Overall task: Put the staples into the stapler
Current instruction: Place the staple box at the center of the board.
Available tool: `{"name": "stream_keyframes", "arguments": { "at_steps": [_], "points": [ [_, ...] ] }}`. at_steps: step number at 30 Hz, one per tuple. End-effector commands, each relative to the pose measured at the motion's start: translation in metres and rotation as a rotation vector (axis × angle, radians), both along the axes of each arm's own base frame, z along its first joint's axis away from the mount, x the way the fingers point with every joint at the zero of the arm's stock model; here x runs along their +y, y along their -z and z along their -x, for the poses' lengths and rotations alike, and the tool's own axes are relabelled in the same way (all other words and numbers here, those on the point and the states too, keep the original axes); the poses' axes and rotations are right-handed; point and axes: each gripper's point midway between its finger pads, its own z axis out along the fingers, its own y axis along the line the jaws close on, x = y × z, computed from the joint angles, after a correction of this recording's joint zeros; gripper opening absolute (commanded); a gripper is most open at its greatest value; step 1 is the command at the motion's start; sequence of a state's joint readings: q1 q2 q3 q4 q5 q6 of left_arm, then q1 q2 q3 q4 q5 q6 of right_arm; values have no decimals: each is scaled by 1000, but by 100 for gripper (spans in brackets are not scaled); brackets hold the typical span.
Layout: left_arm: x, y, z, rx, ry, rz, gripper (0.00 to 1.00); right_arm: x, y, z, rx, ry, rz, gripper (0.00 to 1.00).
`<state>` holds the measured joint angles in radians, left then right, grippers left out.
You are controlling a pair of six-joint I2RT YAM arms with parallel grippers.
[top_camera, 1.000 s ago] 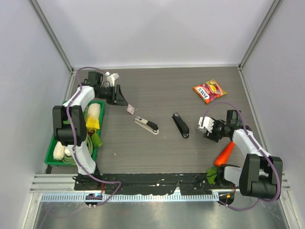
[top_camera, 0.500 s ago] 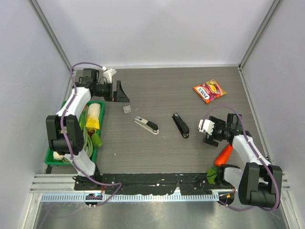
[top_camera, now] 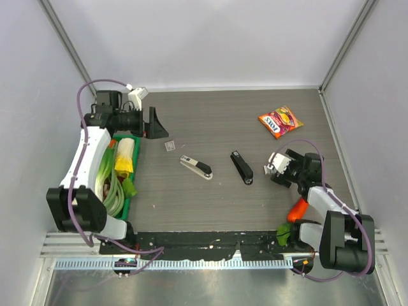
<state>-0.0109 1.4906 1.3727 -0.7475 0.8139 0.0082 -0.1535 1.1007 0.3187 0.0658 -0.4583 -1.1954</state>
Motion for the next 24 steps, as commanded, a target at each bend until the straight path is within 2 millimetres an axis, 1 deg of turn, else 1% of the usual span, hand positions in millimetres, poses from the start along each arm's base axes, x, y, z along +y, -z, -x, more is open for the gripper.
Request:
{"name": "stream_keyframes", "arguments": {
  "at_steps": [1,2,4,5,6,7,8,9,10,11,12,13,14,15,16,17,18,19,20,21,22,23,24],
  "points": [
    [12,-21,26,-66,-35,-77,100,-33,-17,-25,-147,204,27,91],
    [15,-27,34,-93,-34,-98,100,-34,-19,-28,-162,225,12,91],
    [20,-30,39,-113,-43,-133,100,-36,-22,-30,-167,255,-8,90],
    [22,-33,46,-122,-38,-144,100,-35,-21,-29,-152,276,-40,90],
    [22,-34,51,-124,-31,-150,100,-35,-30,-32,-165,284,-58,89],
    [23,-32,55,-120,-27,-154,100,-34,-34,-32,-164,290,-75,88],
    [24,-36,61,-131,-28,-160,100,-30,-31,-28,-125,293,-102,88],
    [25,-34,67,-129,-15,-172,100,-28,-49,-32,-149,306,-142,87],
    [26,-31,71,-126,-10,-179,100,-25,-54,-32,-137,305,-169,86],
    [28,-29,74,-129,-13,-195,100,-18,-52,-25,-88,295,-197,85],
    [30,-29,78,-147,-10,-208,100,-14,-67,-28,-95,295,-238,84],
    [31,-24,81,-140,-15,-217,100,-10,-77,-27,-102,285,-265,83],
    [32,-22,83,-140,-19,-222,100,-4,-75,-20,-56,281,-291,83],
    [33,-21,86,-147,-22,-224,100,3,-89,-22,-63,249,-327,82],
    [32,-15,87,-138,-20,-219,100,8,-95,-21,-54,248,-363,82],
    [31,-13,88,-136,-21,-215,100,13,-95,-17,-19,241,-388,80],
    [38,-12,85,-138,-50,-211,100,19,-103,-19,-13,220,-415,80],
    [39,-10,85,-142,-64,-204,100,22,-105,-19,4,218,-442,79],
    [40,-9,84,-142,-68,-200,100,25,-97,-17,58,222,-458,76],
    [41,-10,83,-144,-76,-195,100,27,-101,-20,71,216,-471,75],
    [43,-9,83,-141,-86,-187,100,30,-99,-21,103,223,-500,73],
    [43,-9,82,-137,-89,-180,100,32,-85,-20,179,246,-517,69],
    [44,-10,83,-137,-92,-172,100,32,-89,-24,197,255,-534,67]
  ]
}}
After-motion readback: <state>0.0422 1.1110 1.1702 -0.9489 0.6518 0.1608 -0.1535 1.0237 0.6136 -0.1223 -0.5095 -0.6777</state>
